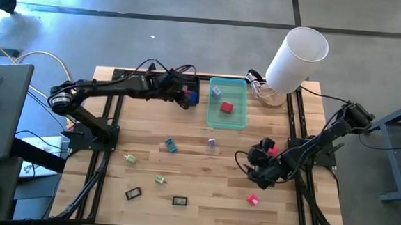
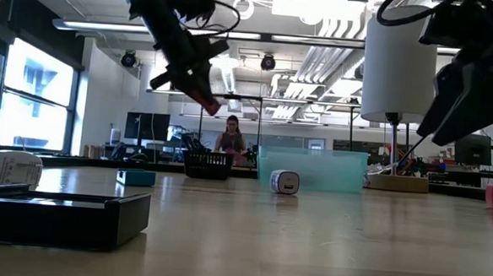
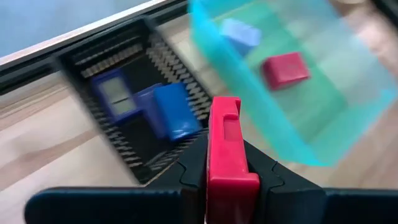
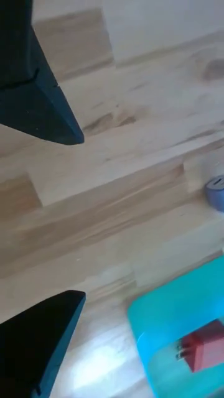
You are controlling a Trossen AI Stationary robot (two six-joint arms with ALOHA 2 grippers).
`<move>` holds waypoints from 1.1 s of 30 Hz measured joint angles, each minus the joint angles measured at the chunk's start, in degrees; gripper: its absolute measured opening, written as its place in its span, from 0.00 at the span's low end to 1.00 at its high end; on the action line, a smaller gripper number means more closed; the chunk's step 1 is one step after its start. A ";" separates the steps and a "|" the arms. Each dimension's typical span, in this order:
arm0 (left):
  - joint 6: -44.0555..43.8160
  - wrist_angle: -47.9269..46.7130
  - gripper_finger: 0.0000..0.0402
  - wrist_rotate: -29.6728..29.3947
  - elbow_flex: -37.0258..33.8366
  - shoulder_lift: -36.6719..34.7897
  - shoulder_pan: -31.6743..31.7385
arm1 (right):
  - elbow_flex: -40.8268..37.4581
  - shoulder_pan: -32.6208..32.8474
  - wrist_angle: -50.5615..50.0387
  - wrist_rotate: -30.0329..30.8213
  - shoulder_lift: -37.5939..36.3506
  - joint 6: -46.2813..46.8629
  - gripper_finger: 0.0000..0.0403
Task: Pick & Place Office items
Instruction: Put the red digital timer into the black bin
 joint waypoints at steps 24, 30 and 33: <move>-0.49 8.66 0.13 2.13 0.00 5.60 8.14 | -0.02 -3.67 -0.70 5.42 0.00 1.46 0.97; -0.29 8.65 0.13 0.12 0.08 5.60 8.33 | -0.02 -3.65 -0.65 5.21 0.00 1.97 0.97; -0.17 8.26 0.13 -0.46 0.66 5.60 8.15 | -0.02 -3.28 -0.73 5.21 0.00 3.11 0.97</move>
